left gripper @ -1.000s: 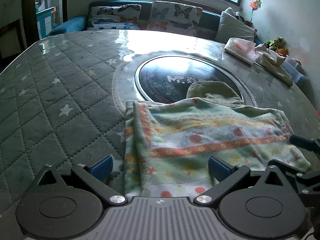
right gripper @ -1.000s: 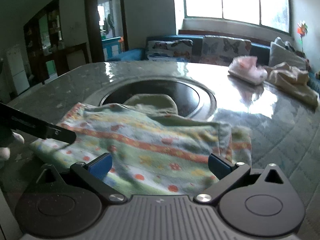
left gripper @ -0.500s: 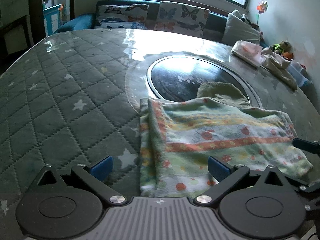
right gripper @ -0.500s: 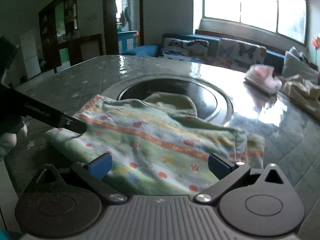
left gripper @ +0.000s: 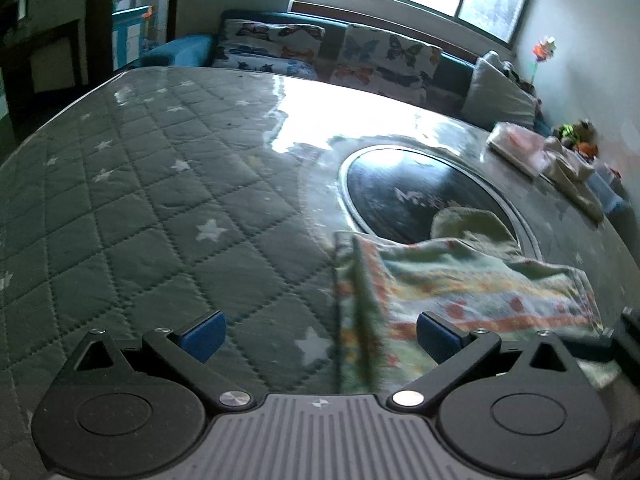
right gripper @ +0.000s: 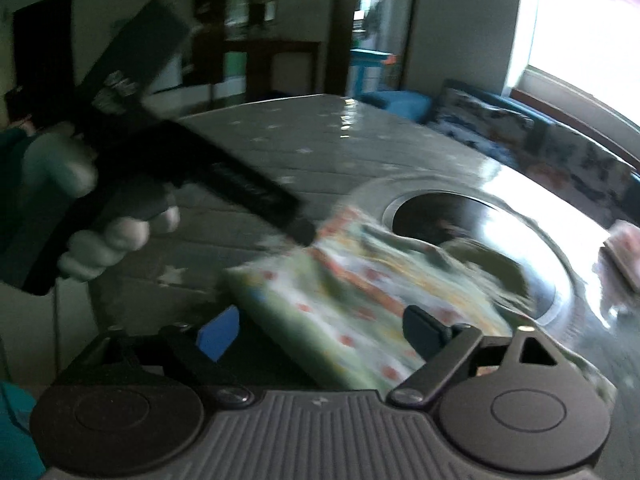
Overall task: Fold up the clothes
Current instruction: 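Grasp the folded shirt edge with the left gripper and lift it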
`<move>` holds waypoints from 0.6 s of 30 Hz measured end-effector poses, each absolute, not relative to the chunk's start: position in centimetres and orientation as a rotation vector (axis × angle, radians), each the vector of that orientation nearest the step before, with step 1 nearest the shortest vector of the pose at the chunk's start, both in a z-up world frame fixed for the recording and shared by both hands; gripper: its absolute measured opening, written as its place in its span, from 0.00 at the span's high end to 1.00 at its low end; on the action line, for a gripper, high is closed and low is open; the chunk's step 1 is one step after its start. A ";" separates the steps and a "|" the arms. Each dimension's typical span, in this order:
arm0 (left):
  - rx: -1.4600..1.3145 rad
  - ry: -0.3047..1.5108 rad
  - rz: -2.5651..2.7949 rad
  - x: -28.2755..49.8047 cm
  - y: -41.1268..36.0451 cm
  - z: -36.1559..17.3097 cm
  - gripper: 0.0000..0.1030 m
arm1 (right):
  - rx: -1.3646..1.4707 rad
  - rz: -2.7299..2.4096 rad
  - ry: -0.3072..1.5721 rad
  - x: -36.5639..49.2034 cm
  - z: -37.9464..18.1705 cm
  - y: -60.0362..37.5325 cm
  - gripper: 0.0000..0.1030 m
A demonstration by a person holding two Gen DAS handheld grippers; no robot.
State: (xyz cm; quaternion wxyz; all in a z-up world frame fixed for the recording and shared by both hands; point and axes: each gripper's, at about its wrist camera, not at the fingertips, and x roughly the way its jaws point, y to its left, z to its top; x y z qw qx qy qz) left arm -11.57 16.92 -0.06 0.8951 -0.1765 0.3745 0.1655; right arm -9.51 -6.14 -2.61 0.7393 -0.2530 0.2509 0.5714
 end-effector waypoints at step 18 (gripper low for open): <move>-0.668 0.749 0.290 -11.9 19.8 -0.2 0.00 | -0.617 1.319 0.545 -11.6 -3.4 -3.2 0.83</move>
